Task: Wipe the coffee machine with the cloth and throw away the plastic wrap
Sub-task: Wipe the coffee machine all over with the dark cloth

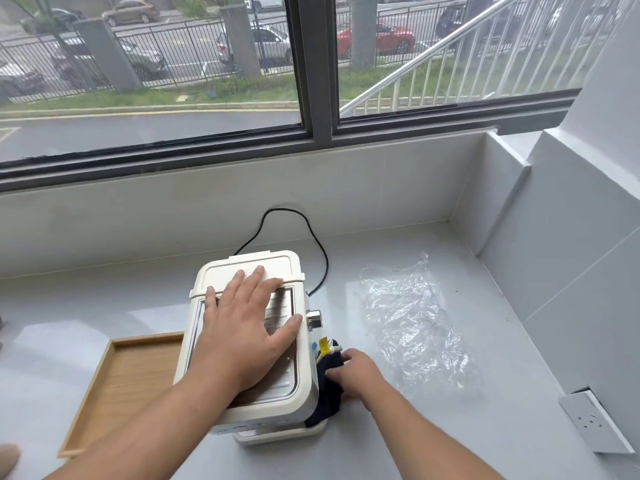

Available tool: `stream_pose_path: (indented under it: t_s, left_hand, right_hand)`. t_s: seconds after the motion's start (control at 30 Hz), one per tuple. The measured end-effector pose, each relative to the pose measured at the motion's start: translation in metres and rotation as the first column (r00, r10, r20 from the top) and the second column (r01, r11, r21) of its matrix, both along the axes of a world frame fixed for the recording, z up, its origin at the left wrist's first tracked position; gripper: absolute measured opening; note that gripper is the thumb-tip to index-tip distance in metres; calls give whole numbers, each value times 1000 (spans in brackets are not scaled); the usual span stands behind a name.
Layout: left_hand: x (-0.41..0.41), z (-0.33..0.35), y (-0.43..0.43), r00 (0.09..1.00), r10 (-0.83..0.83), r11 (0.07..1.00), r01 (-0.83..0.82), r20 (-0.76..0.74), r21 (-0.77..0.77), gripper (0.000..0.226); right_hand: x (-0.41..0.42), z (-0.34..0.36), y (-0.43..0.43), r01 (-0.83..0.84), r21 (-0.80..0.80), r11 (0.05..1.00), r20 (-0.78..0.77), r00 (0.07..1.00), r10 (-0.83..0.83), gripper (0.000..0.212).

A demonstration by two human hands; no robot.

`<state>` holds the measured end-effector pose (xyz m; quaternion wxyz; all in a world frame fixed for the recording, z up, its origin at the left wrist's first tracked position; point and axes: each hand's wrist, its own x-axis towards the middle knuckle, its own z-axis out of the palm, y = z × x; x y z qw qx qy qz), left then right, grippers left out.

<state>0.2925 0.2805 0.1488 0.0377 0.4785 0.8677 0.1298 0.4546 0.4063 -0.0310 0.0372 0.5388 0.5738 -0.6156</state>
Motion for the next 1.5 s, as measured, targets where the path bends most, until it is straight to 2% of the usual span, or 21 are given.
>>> stream_pose_path:
  t_s: [0.17,0.23,0.3,0.43,0.57,0.97,1.5]
  left_hand:
    - [1,-3,0,1000,9,1000,-9,-1,14,71]
    - [1,-4,1,1000,13,1000,-13,-6,10,71]
    - [2,-3,1,1000,15,1000,-15,-6,10,71]
    - [3,-1,1,1000,16,1000,-16,-13,-3,71]
    - [4,2,2,1000,24,1000,-24,-4,-3,72]
    - [5,5,3,999,37,999,-37,-2,-16,74]
    - [4,3,2,999,35,999,-35,3,-14,74]
  right_hand:
    - [-10,-3,10,125,-46,991,-77,989,-128,22]
    - [-13,-2,18,164,-80,983,-101,980,-171,28]
    - [-18,0,27,151,-105,983,-124,979,-164,35]
    - [-32,10,44,135,-165,977,-190,968,-166,27]
    - [-52,25,58,125,-129,984,-253,955,-154,18]
    - [-66,90,51,156,-109,982,-369,911,-186,22]
    - [-61,145,42,193,-105,976,-626,749,-216,22]
